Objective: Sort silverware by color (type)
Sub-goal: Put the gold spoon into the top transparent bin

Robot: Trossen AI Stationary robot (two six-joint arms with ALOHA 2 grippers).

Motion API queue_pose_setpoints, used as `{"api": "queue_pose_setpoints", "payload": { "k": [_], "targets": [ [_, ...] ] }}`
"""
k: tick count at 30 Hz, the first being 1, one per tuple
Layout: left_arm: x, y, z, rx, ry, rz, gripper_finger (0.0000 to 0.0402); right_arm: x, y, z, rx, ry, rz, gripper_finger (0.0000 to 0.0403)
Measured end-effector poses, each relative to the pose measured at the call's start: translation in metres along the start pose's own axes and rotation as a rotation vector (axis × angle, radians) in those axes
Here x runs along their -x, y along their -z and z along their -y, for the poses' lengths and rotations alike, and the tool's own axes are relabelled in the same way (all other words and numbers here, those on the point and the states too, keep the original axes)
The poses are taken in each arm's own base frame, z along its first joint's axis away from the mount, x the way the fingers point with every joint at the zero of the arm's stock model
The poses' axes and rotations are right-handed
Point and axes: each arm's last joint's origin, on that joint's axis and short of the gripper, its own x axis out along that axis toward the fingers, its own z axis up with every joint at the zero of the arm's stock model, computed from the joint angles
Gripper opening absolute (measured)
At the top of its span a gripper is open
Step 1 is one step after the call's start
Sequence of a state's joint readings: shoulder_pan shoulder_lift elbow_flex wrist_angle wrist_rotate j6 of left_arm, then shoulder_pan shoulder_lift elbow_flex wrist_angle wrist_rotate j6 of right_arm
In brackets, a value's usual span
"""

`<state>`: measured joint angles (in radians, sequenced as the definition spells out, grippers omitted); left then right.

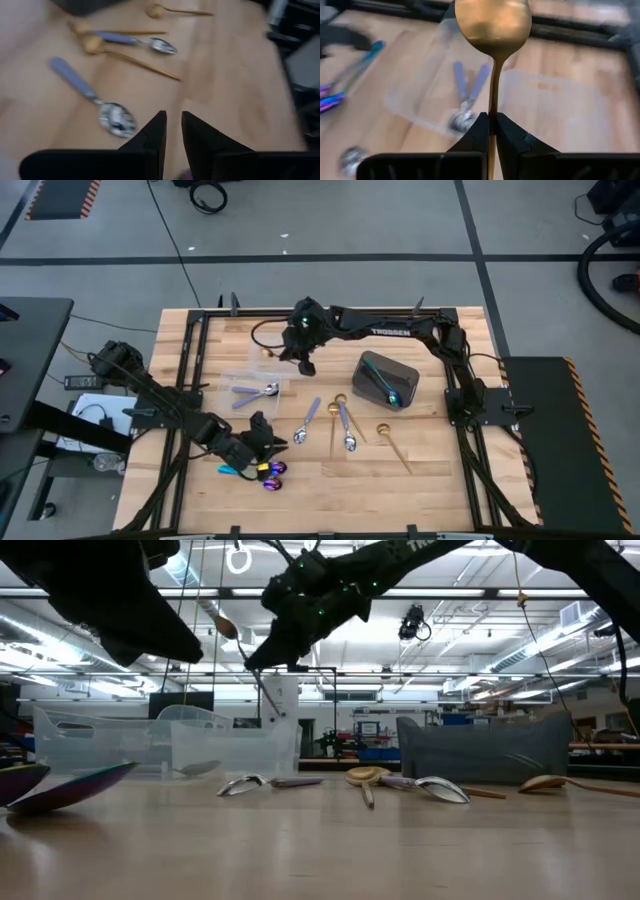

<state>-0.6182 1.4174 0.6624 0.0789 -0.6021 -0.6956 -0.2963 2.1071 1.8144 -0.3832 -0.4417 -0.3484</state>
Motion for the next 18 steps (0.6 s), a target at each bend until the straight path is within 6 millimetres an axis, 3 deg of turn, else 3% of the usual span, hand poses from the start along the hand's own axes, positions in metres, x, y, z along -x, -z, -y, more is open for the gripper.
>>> {"api": "queue_pose_setpoints", "payload": {
  "k": [8,14,18],
  "targets": [
    [-0.009,-0.007,-0.026,-0.083,-0.293,0.084,0.0066,0.009,-0.001,-0.014,-0.006,-0.038,-0.085,0.0023],
    [-0.015,-0.009,-0.042,-0.151,-0.367,0.012,0.0066,0.009,-0.005,-0.008,0.001,0.055,-0.056,0.0023],
    [-0.006,-0.006,-0.047,-0.183,-0.385,-0.05,0.0066,0.009,-0.009,-0.006,0.006,0.092,-0.02,0.0023]
  ]
}}
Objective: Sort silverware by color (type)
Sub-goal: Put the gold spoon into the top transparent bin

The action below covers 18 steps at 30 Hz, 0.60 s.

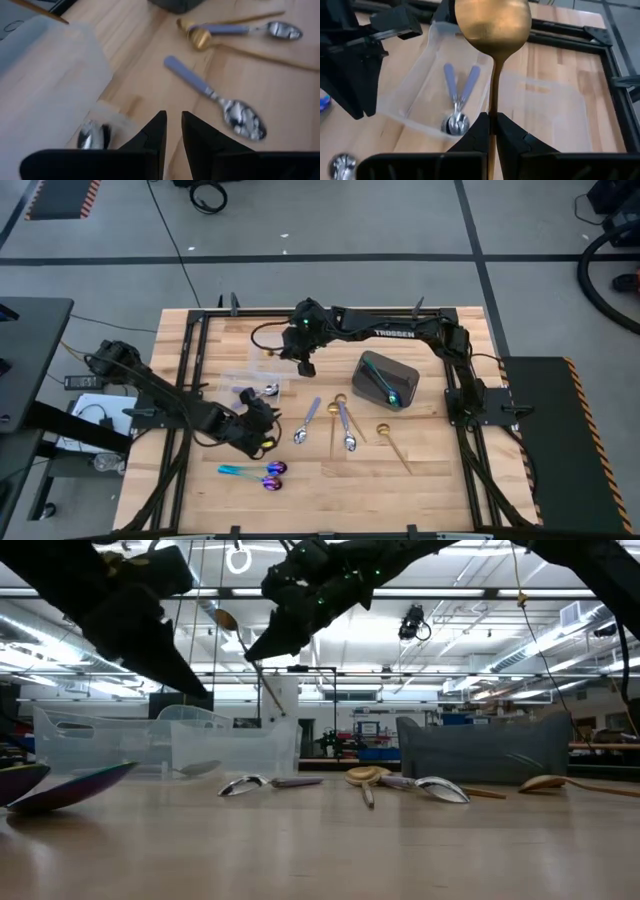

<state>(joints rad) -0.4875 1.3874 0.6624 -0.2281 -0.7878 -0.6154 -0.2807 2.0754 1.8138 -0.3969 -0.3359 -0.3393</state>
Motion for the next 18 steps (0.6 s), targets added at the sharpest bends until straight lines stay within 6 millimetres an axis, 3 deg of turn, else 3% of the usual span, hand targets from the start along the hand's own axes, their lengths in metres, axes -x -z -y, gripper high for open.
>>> {"api": "queue_pose_setpoints", "payload": {
  "k": [12,18],
  "targets": [
    [0.025,-0.009,-0.027,-0.025,-0.057,0.01,0.0066,-0.01,0.01,0.013,-0.107,0.045,-0.009,0.0023],
    [0.022,-0.013,-0.033,-0.185,-0.202,0.075,0.0066,-0.003,0.006,0.009,-0.135,0.052,-0.029,0.0023]
  ]
}}
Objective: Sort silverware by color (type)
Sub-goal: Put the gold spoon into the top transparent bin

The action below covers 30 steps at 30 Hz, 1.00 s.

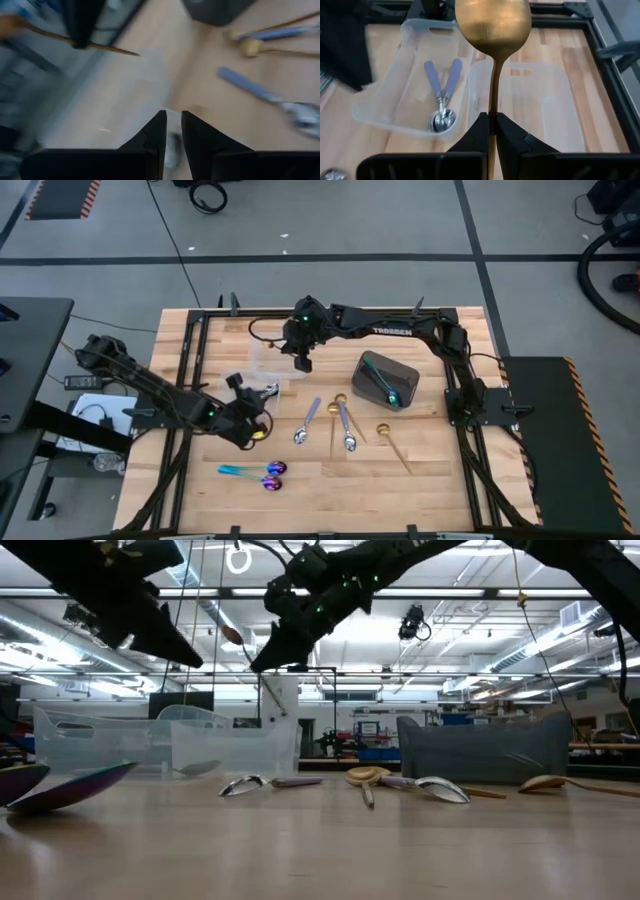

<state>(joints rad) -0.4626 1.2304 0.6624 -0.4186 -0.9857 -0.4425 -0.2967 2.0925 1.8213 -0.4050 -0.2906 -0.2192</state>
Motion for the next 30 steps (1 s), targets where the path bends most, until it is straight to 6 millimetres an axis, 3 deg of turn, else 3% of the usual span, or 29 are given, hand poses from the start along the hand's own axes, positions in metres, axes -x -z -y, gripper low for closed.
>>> {"api": "queue_pose_setpoints", "payload": {
  "k": [7,10,17,23,30],
  "targets": [
    [-0.02,-0.016,-0.013,-0.346,-0.126,0.023,0.0076,0.012,-0.01,-0.014,-0.143,0.037,-0.107,0.0023],
    [-0.028,-0.024,-0.019,-0.407,-0.139,0.039,0.0106,0.019,-0.014,-0.016,-0.268,-0.021,-0.132,0.0023],
    [-0.026,-0.034,-0.017,-0.66,-0.163,0.084,0.0179,0.027,-0.008,-0.009,-0.494,-0.197,-0.198,0.0023],
    [-0.026,-0.037,-0.017,-0.811,-0.181,0.09,0.0179,0.032,-0.004,-0.001,-0.703,-0.287,-0.229,0.0023],
    [-0.025,-0.042,-0.017,-0.906,-0.193,0.111,0.0166,0.029,-0.009,-0.013,-0.803,-0.354,-0.245,0.0023]
  ]
}}
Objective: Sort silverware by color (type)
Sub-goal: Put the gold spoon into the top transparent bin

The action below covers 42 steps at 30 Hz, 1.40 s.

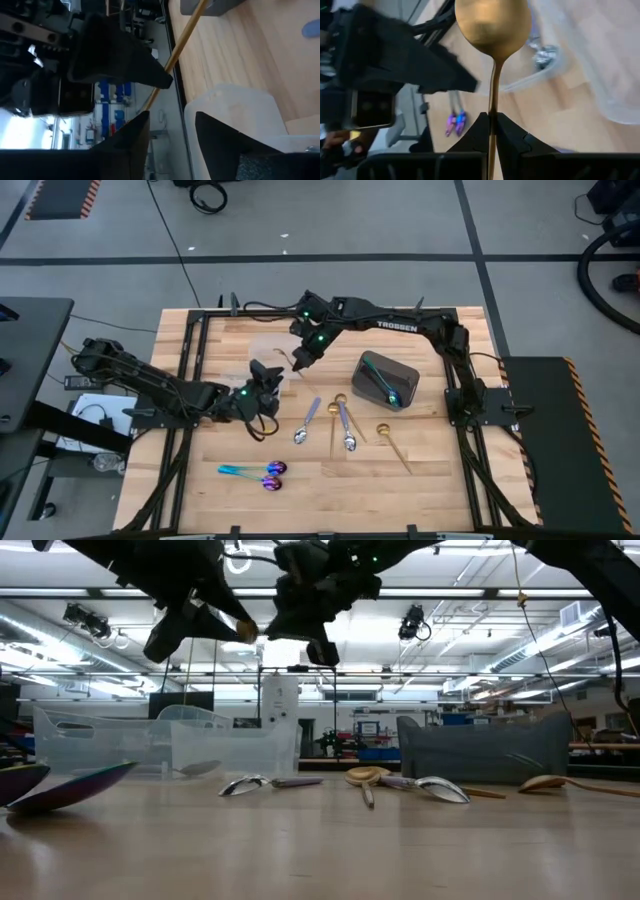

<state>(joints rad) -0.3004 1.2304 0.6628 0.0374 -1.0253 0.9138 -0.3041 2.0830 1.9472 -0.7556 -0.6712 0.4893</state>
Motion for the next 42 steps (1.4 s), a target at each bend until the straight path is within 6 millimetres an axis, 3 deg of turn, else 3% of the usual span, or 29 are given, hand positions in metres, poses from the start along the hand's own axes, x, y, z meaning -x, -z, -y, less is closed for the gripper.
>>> {"api": "queue_pose_setpoints", "payload": {
  "k": [8,18,24,32,42],
  "targets": [
    [0.001,-0.005,-0.005,-0.043,-0.034,0.031,0.016,-0.015,0.009,-0.019,-0.007,-0.06,-0.039,0.0023],
    [0.003,-0.009,-0.007,-0.118,-0.031,0.096,0.0155,-0.022,0.013,-0.03,0.023,-0.082,-0.044,0.0023],
    [0.003,-0.009,-0.007,-0.154,-0.019,0.119,0.0112,-0.022,0.011,-0.031,0.029,-0.094,-0.027,0.0023],
    [-0.004,-0.006,-0.007,-0.191,0.002,0.119,0.0024,-0.024,0.011,-0.032,0.031,-0.113,-0.031,0.0028],
    [-0.004,-0.005,-0.006,-0.137,0.017,0.112,0.002,-0.021,0.008,-0.029,0.12,-0.084,0.003,0.0088]
  ]
}}
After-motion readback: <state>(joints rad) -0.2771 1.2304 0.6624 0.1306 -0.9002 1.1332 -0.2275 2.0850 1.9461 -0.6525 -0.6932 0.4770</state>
